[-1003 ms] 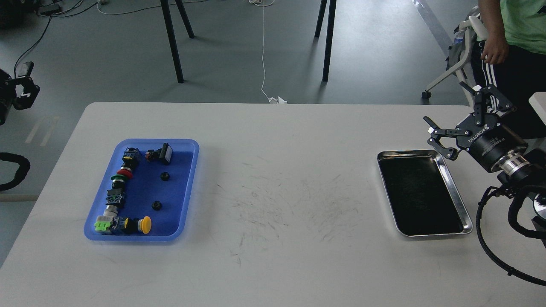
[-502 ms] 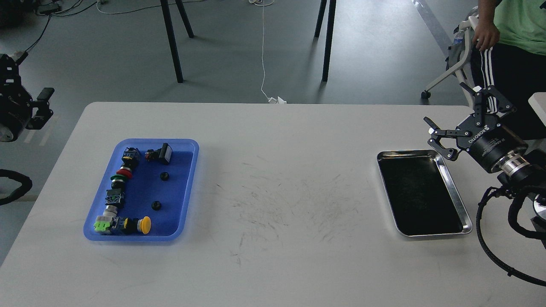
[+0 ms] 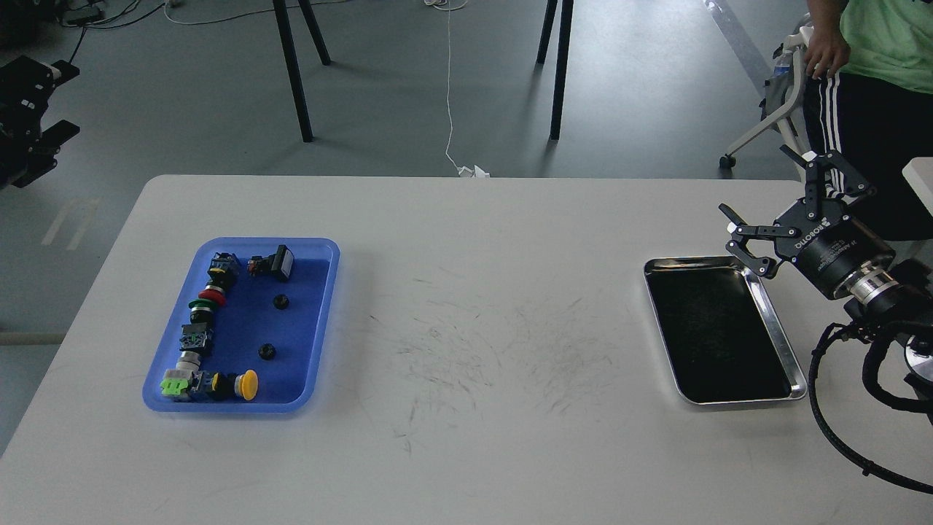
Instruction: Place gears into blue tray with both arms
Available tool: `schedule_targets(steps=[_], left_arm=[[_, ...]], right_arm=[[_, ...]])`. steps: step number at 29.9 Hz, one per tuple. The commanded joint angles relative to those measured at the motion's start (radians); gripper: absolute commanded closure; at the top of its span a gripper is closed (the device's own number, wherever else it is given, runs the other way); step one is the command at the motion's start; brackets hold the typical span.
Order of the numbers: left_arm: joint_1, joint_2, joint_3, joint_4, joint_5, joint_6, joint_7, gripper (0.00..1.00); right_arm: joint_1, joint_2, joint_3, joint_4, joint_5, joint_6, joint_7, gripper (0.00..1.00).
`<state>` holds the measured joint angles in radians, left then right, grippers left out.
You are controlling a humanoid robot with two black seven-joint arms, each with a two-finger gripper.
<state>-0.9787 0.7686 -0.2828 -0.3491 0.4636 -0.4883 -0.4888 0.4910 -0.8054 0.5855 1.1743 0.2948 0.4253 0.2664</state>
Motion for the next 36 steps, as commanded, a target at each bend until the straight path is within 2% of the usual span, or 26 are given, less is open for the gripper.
schedule_targets(steps=[1, 8, 14, 17, 20, 24, 32, 36], left_arm=[[0.012, -0.017, -0.002, 0.016, -0.104, 0.0, 0.0, 0.02], [0.061, -0.069, -0.006, 0.016, -0.157, 0.0, 0.0, 0.02], [0.089, -0.094, 0.128, 0.004, -0.05, 0.0, 0.0, 0.02], [0.043, -0.071, 0.149, -0.028, 0.062, 0.0, 0.0, 0.02], [0.006, -0.028, 0.168, -0.082, 0.202, 0.0, 0.0, 0.02], [-0.06, 0.014, 0.163, -0.216, 0.391, 0.0, 0.0, 0.02], [-0.138, 0.096, 0.154, -0.485, 0.549, 0.0, 0.0, 0.02], [-0.161, 0.11, 0.116, -0.518, 0.543, 0.0, 0.0, 0.02]], right_arm=[[-0.005, 0.002, -0.001, 0.001, 0.0, 0.0, 0.0, 0.02], [-0.005, -0.001, 0.004, 0.007, -0.008, -0.002, 0.0, 0.02], [-0.012, -0.009, 0.01, 0.007, -0.008, -0.002, 0.0, 0.02], [-0.015, -0.009, 0.01, 0.005, -0.008, 0.0, 0.0, 0.02], [-0.023, -0.009, 0.01, 0.004, -0.008, 0.001, 0.0, 0.02], [-0.023, -0.006, 0.007, 0.002, -0.008, 0.001, 0.0, 0.02], [-0.023, -0.001, 0.0, -0.001, -0.009, 0.0, 0.0, 0.02], [-0.025, -0.001, -0.001, -0.001, -0.016, 0.0, 0.0, 0.02]])
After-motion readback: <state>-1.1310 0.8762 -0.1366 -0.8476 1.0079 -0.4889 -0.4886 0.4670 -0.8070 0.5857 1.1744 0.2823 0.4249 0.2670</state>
